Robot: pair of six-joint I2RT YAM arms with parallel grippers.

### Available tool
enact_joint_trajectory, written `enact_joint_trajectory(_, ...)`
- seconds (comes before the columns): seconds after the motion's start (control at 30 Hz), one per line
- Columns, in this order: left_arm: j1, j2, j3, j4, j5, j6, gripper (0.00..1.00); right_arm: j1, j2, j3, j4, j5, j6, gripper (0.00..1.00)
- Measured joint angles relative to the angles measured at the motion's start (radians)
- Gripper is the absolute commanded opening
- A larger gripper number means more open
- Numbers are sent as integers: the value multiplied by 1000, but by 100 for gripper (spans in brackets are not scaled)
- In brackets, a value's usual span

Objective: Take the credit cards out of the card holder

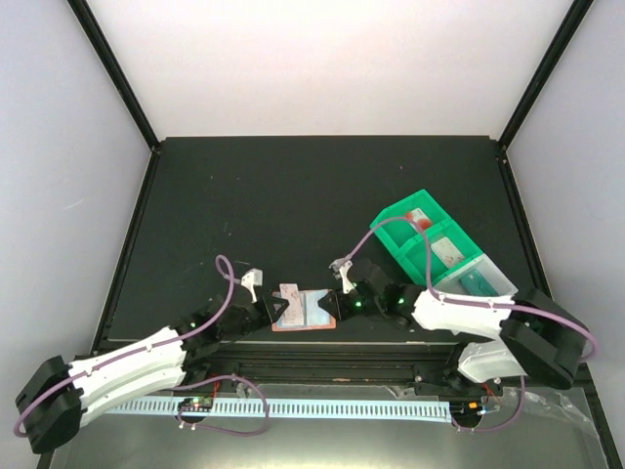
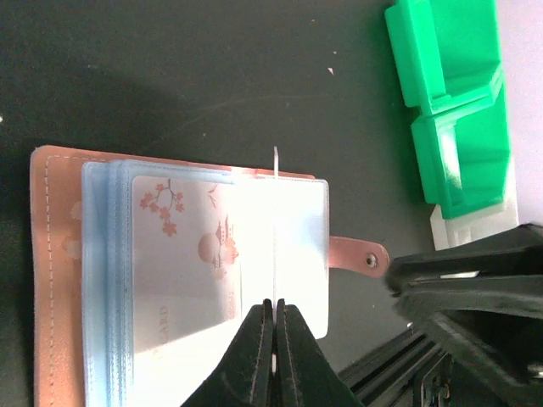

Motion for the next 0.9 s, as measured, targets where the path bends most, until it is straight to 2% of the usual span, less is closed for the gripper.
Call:
enact_joint_trajectory(0.2, 0, -158, 14, -120, 17, 80, 1, -2, -133, 118, -199, 0, -168, 18)
enact_joint_trajectory(0.4, 0, -257, 45, -156, 131, 198, 2, -3, -205, 289, -416, -51, -322, 22)
enact_joint_trajectory(0.63, 0, -226, 102, -167, 319, 319, 2, -3, -212, 444, -613, -134, -443, 28)
enact_joint_trajectory(0.9, 0, -121, 133, -110, 561, 398, 2, -3, -183, 526, -734, -221, -522, 28)
